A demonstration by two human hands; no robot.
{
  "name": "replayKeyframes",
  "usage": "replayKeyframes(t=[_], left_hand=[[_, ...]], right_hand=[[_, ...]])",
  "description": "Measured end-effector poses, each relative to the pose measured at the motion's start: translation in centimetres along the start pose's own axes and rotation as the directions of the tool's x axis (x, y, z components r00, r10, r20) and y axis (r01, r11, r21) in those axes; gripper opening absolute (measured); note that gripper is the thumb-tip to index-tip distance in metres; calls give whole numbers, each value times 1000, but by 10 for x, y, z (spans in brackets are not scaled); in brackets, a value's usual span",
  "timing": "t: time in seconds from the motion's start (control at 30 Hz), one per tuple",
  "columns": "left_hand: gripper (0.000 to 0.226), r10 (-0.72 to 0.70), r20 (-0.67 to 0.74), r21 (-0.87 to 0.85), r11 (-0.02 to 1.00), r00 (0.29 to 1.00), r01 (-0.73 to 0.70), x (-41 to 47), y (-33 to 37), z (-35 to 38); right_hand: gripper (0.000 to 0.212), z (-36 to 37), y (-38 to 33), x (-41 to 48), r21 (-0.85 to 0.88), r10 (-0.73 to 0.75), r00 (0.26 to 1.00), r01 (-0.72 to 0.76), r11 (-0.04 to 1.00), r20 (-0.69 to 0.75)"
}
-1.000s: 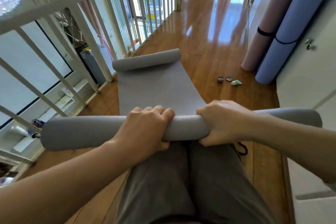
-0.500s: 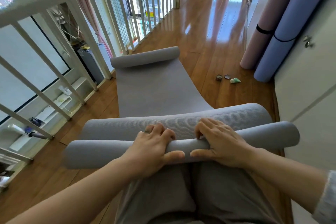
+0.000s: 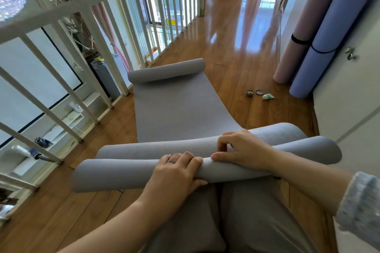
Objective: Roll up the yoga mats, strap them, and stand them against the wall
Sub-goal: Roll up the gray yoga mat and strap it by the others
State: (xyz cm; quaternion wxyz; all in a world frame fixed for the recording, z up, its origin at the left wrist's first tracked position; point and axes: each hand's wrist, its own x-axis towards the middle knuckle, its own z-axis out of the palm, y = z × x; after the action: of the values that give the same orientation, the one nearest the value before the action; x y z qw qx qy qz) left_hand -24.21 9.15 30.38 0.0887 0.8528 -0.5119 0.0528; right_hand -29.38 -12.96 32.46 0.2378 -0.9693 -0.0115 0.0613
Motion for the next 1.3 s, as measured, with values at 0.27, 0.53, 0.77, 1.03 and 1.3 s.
replayKeyframes(t=[0.27,0.53,0.77,1.03,1.3], left_hand=[[53,-53,169,-124,989,984,75,23,-8,-15],[74,-147,169,145,982,975,122,19,4,-8],[68,-185,178,123,979,967,164,53,-12,-8],[61,-166,260,-38,983,951,182,65,-23,-11],[57,-65,74,154,987,995,53,77,-31,-54]], right_hand=[[77,38,0,-35,-545,-193,951,32,838,-242],[53,4,-10,-2,-348,33,999,-24,937,21],[61,-28,-15,27,-198,186,918,-122,973,351],[47,12,2,-1,-496,-67,979,-40,868,-195],[46,-61,-26,28,-522,-56,998,44,852,-7]])
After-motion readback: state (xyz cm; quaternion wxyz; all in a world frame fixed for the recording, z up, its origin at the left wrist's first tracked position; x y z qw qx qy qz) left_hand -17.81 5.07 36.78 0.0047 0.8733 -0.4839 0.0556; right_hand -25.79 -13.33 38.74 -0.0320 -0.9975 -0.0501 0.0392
